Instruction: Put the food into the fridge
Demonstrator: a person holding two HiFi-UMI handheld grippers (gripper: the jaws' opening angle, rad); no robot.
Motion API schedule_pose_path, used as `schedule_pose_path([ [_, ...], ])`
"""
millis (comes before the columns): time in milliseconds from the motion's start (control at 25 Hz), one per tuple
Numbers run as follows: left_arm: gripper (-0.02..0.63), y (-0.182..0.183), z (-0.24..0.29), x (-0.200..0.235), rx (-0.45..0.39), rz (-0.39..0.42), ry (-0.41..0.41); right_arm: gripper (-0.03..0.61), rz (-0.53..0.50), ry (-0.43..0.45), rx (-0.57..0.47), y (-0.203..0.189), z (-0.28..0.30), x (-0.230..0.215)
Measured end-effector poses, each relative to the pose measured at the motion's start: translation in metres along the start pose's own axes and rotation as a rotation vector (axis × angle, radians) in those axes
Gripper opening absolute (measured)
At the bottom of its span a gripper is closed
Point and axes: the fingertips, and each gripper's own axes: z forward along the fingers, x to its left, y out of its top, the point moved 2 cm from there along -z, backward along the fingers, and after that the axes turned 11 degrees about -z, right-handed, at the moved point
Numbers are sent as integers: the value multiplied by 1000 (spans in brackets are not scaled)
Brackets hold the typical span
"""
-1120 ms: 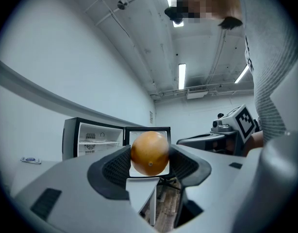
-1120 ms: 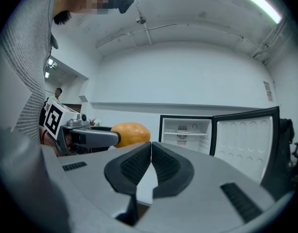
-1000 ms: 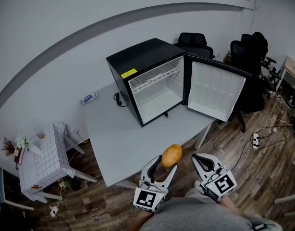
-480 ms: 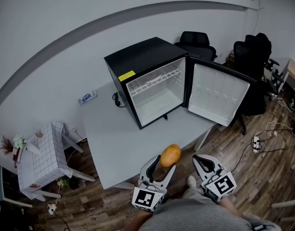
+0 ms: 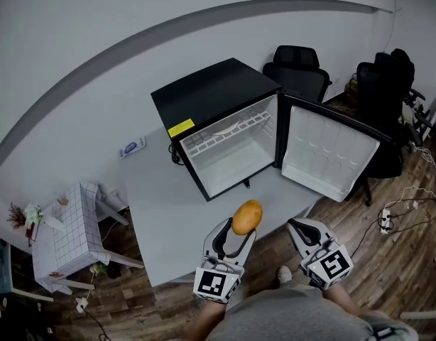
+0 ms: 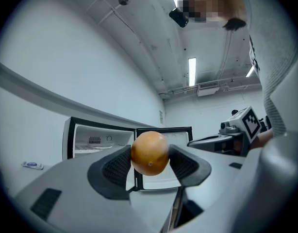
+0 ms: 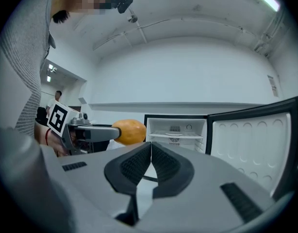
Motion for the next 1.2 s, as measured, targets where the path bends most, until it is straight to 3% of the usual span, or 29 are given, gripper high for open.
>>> schedule_pose_path([
  [600,258,9,86,47,-50,59,156,12,17,88,-32,-18,42,-69],
  [1200,258,7,142,113,-72,43,313,12,-4,170,-43,-34,75,-104],
])
